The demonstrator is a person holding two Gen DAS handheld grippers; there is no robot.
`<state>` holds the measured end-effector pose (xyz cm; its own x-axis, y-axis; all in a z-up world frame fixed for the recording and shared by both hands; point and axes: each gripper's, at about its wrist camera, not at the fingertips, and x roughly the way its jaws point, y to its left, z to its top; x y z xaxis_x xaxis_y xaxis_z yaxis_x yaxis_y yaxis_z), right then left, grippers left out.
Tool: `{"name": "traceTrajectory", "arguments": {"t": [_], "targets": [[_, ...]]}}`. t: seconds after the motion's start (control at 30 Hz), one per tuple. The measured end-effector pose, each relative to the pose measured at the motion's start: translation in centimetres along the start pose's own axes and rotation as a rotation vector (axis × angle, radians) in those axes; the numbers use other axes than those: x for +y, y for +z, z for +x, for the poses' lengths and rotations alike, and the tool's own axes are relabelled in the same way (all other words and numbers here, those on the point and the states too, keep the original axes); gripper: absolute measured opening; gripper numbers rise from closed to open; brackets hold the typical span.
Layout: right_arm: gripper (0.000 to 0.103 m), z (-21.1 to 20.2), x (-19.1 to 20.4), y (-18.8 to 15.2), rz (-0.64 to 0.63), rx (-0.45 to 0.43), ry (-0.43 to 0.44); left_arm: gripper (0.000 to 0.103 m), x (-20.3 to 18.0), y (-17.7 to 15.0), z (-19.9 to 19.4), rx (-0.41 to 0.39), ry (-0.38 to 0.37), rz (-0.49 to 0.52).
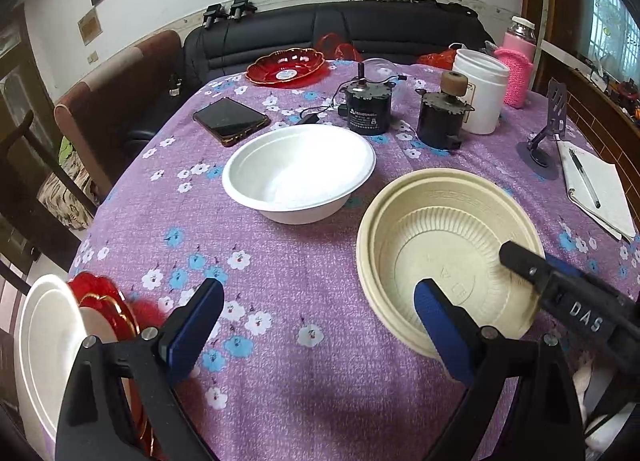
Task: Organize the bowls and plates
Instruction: 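Close the right gripper on the beige bowl rim while the left gripper grips it too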
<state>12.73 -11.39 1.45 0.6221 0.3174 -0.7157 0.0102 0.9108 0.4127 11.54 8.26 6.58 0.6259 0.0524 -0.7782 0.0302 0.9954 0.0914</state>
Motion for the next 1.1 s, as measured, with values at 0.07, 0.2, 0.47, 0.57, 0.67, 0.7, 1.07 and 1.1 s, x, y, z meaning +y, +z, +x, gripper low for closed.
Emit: {"name": "traceTrajectory", "arguments": {"t": [0.07, 0.2, 0.47, 0.57, 0.67, 0.7, 1.07, 1.1], "targets": [[0.036, 0.4, -0.1, -0.1, 0.005, 0.016, 0.018, 0.096, -0.2, 0.1, 0.2, 0.003, -0.006, 0.001], [0.016, 0.7, -0.3, -0.2, 0.036, 0.051, 0.076, 0.096, -0.6, 0.2, 0.3, 0.004, -0.012, 0.008], [0.015, 0.6, -0.2, -0.6, 0.087, 0.146, 0.202, 0.096, -0.2, 0.4, 1.2, 0.038, -0.027, -0.015], [0.016, 0.6, 0.2, -0.8, 0.08, 0.161, 0.215, 0.096, -0.2, 0.4, 1.4, 0.048, -0.026, -0.011], [0.017, 0.8, 1.0, -1.0, 0.034, 0.16, 0.178, 0.096, -0.3, 0.3, 1.8, 0.061, -0.035, -0.003], [0.017, 1.0, 1.2, -1.0, 0.022, 0.157, 0.164, 0.096, -0.4, 0.2, 2.0, 0.067, -0.041, -0.003], [0.02, 0.6, 2.9, -1.5, -0.07, 0.123, 0.075, 0.023, -1.1, -1.0, 4.4, 0.178, -0.109, 0.006], [0.02, 0.6, 2.8, -1.5, -0.068, 0.122, 0.076, 0.021, -1.1, -1.1, 4.4, 0.174, -0.109, 0.003]]}}
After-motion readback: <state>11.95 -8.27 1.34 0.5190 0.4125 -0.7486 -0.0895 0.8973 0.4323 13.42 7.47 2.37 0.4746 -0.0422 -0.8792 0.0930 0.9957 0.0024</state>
